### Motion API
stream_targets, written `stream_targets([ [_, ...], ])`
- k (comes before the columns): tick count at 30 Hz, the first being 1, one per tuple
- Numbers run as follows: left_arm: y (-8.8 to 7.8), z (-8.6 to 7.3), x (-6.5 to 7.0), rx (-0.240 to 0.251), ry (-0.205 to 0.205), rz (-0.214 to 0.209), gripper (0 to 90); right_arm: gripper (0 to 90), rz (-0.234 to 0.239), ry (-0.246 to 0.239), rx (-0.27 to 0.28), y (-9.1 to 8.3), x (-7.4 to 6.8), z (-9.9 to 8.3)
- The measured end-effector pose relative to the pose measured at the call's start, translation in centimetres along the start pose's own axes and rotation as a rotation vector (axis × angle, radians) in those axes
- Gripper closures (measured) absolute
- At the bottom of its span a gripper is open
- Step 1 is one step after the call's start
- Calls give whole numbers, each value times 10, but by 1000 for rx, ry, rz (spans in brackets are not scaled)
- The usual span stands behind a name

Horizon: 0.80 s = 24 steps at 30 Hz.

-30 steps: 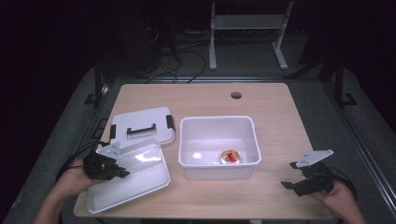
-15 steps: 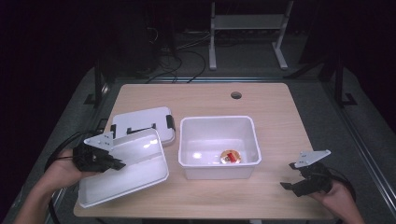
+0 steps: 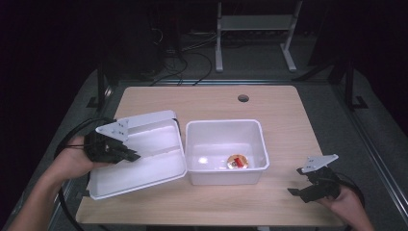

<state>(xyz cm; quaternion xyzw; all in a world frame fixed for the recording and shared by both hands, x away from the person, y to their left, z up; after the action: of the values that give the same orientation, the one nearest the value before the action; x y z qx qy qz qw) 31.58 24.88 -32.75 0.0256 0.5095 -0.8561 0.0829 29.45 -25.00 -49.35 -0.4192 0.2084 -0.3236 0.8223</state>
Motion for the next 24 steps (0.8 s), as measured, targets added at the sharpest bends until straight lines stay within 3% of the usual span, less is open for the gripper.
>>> stream_targets([
  [12, 23, 38, -21, -14, 32, -40, 890, 189, 5, -4, 7, -1, -1, 3],
  [24, 48, 72, -30, -10, 69, -72, 890, 189, 3, -7, 10, -2, 0, 3],
])
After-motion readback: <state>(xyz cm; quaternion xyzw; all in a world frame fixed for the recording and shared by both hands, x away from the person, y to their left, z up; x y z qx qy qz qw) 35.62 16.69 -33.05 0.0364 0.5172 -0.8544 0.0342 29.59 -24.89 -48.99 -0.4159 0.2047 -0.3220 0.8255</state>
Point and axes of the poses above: each handheld gripper's, and its own axes: y roughly forward along the jaws, z roughly out of its top, x roughly to its right, the point moved 7 cm from there along y, roughly forward along the jaws, and after that the axes turned 9 degrees about y, right-handed, at the moved point
